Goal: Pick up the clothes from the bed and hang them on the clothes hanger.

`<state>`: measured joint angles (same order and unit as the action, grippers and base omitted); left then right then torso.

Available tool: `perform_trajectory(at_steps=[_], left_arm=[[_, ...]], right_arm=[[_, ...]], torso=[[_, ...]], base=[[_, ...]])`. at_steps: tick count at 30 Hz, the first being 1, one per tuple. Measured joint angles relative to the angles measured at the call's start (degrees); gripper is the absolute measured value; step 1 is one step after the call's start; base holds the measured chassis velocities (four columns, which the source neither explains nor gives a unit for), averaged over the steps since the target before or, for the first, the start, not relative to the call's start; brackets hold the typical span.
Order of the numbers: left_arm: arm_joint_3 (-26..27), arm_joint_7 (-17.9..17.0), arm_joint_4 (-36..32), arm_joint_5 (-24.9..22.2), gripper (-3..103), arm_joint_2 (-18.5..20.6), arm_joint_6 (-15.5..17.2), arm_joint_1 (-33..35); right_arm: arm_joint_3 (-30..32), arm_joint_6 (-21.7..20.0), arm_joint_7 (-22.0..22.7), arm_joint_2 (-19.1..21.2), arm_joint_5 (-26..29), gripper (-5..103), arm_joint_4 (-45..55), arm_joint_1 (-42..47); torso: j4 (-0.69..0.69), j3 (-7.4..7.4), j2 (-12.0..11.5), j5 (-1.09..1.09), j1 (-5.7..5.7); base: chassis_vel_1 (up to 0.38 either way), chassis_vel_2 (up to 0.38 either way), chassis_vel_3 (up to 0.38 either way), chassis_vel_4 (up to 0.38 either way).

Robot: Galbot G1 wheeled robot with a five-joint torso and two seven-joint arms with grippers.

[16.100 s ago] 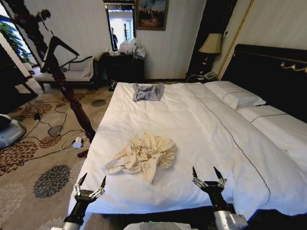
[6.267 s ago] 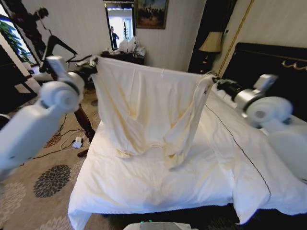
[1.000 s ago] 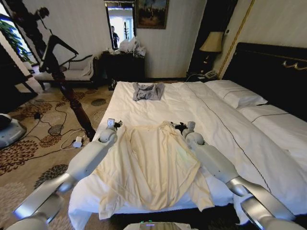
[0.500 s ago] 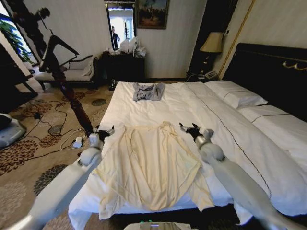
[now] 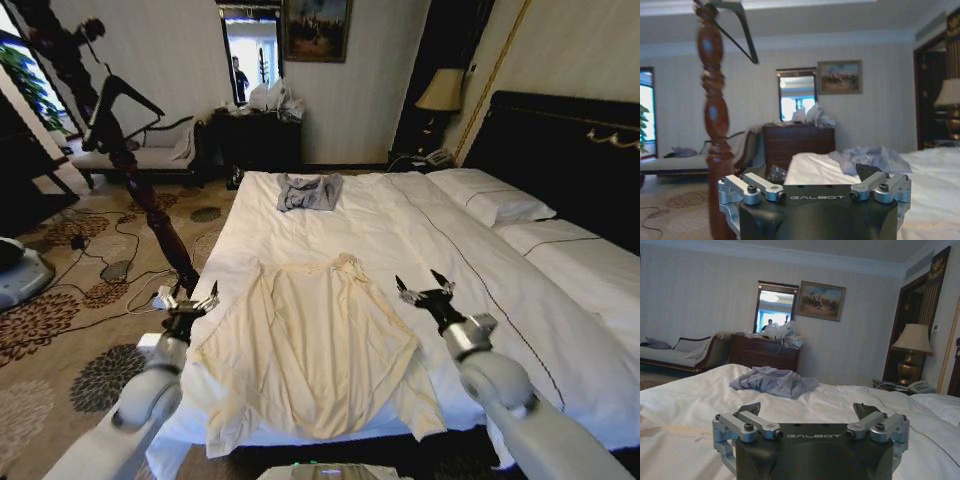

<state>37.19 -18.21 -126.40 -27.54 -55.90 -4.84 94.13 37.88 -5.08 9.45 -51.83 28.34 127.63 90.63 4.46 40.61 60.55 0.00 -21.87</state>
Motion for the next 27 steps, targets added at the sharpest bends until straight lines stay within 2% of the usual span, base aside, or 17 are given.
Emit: perform_trajectory(at_steps=[3,6,9,12,16,18,23,26,27], left_arm=[[1.9,0.8,-2.4,2.2,103,-2.6,-0.9,4.3],[2.3,1.1,-6.0,5.3,98,-5.6,-1.5,9.2],[2.4,1.2,-7.8,5.8,95,-6.4,-1.9,11.5],[4.4,1.7,-9.8,4.6,99,-6.3,-2.0,13.7],[4.8,2.1,-10.0,4.1,100,-5.7,-1.9,13.6],[4.7,2.0,-10.1,3.7,100,-5.7,-1.5,13.3],[4.0,0.3,-10.5,3.6,100,-5.4,1.4,11.4],[3.3,-4.3,-13.0,1.2,100,-3.1,9.8,7.2],[3.3,-4.3,-13.0,1.2,100,-3.1,9.8,7.2]], right_arm=[[0.1,0.2,-0.2,-2.3,-1.2,100,1.9,2.5],[0.4,0.2,-0.3,-4.9,-2.1,100,3.9,5.5],[0.3,0.1,-0.3,-6.5,-2.9,100,4.7,6.4],[0.5,-0.9,-0.3,-10.5,-4.9,100,6.1,8.3],[1.8,-1.0,-0.6,-13.4,-6.7,100,7.0,10.9],[2.2,-0.9,-0.7,-14.4,-7.0,100,7.2,11.4],[3.1,-1.0,-0.7,-16.6,-7.6,100,7.7,12.4],[4.5,-1.0,-0.6,-17.5,-7.4,100,8.2,13.5],[4.5,-1.0,-0.6,-17.5,-7.4,100,8.2,13.5]], torso=[[-0.03,0.0,0.0,0.02,0.0],[0.0,0.0,0.0,-0.02,0.0],[0.0,0.0,0.0,-0.01,0.0],[-0.02,0.01,0.0,0.03,-0.02],[0.03,0.01,0.0,-0.01,-0.01],[0.0,0.01,0.0,-0.01,-0.01],[-0.02,0.01,0.0,-0.01,-0.02],[0.0,0.01,0.0,-0.01,-0.01],[0.0,0.01,0.0,-0.01,-0.01]], base=[[0.0,0.0,0.0,0.0],[0.0,0.0,0.0,0.0],[0.0,0.0,0.0,0.0],[0.0,0.0,0.0,0.0],[0.0,0.0,0.0,0.0],[0.0,0.0,0.0,0.0],[0.0,0.0,0.0,0.0],[0.0,0.0,0.0,0.0],[0.0,0.0,0.0,0.0]])
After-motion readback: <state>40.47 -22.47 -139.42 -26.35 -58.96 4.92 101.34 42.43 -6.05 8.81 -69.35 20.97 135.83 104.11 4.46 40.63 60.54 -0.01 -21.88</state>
